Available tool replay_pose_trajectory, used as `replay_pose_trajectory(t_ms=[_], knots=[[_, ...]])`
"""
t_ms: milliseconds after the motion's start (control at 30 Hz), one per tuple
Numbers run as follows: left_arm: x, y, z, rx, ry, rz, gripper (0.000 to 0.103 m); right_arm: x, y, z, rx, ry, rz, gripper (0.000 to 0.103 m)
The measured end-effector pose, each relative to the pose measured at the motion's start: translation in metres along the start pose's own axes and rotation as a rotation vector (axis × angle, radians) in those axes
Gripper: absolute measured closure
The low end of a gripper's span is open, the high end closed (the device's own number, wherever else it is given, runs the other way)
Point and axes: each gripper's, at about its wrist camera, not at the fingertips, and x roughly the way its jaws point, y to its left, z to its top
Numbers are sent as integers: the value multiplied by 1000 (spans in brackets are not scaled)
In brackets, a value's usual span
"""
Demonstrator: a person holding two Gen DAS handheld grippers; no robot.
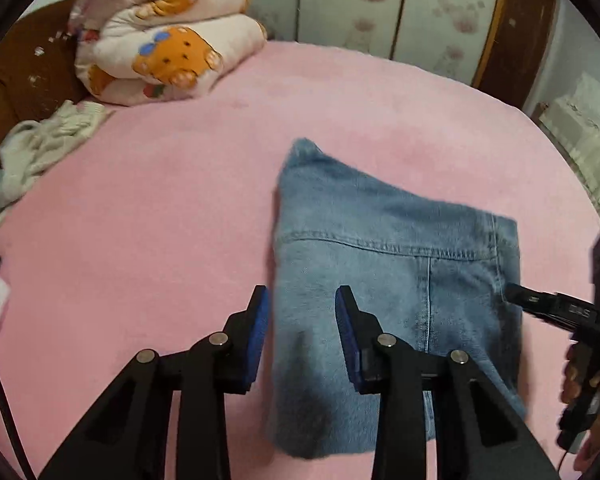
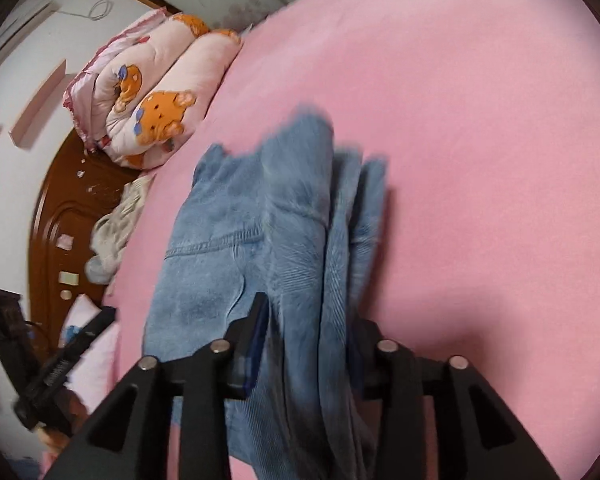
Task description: Fold large clothes
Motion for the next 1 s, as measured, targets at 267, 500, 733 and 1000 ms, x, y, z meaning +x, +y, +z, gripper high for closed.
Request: replay_pose_trajectory(t_ms=[267, 500, 733, 1000], knots=[[-71, -13, -25, -66, 4, -16, 64, -130, -8, -49, -108, -152, -237, 38], [-138, -76, -126, -179, -19, 53, 31, -222, -55, -162, -64, -185, -363, 25], [-208, -178, -242, -208, 73, -43, 31, -331, -132, -310, 46, -110, -437, 20], [-328, -325, -344, 0, 170, -142, 21, -468, -172, -371, 36, -33, -520, 13]])
